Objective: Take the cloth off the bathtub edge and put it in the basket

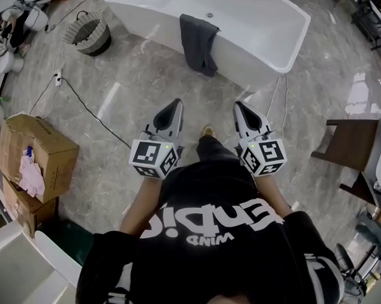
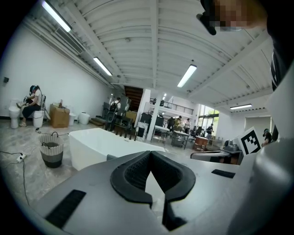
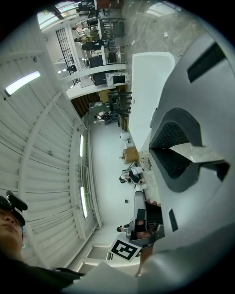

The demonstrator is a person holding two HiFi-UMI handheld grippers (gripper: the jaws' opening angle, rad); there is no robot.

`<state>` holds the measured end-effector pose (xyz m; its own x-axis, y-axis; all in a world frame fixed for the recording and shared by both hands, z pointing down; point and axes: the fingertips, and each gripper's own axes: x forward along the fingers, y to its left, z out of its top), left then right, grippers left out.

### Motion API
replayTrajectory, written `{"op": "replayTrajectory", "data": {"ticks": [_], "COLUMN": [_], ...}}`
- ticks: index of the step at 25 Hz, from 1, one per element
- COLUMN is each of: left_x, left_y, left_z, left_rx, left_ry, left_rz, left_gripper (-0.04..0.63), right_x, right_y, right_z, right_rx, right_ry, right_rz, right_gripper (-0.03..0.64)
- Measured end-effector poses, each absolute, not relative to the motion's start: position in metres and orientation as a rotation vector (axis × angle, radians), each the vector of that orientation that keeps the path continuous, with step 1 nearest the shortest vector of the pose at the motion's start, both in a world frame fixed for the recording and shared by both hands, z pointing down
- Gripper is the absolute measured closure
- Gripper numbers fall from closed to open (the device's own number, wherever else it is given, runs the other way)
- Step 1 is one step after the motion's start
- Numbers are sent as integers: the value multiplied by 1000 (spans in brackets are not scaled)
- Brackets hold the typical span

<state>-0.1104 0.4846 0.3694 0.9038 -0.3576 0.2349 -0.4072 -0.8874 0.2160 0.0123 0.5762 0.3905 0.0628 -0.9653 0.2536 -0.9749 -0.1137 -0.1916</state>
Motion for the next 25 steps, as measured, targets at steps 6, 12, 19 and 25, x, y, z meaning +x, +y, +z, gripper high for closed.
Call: {"op": "replayTrajectory", "data": {"ticks": [6, 12, 19, 25], "left_x": [-69, -37, -15, 22], "left_y": [447, 420, 378, 324], "left_z": [367, 368, 377, 385], "left_rx": [2797, 2765, 2741, 2744], "left_ry": [-634, -686, -703, -662], "left_rz": [256, 218, 230, 230], "left_gripper": [581, 583, 583, 583], "right_x": [57, 96, 118, 153], "right_y": [536, 505, 464, 415], "right_z": [388, 384, 396, 405], "right_rx": [2231, 2221, 2210, 2242], "right_ry": [-2113, -2147, -2159, -2121], "right_rz": [494, 474, 522, 543], "right_gripper": [603, 603, 603, 603]}}
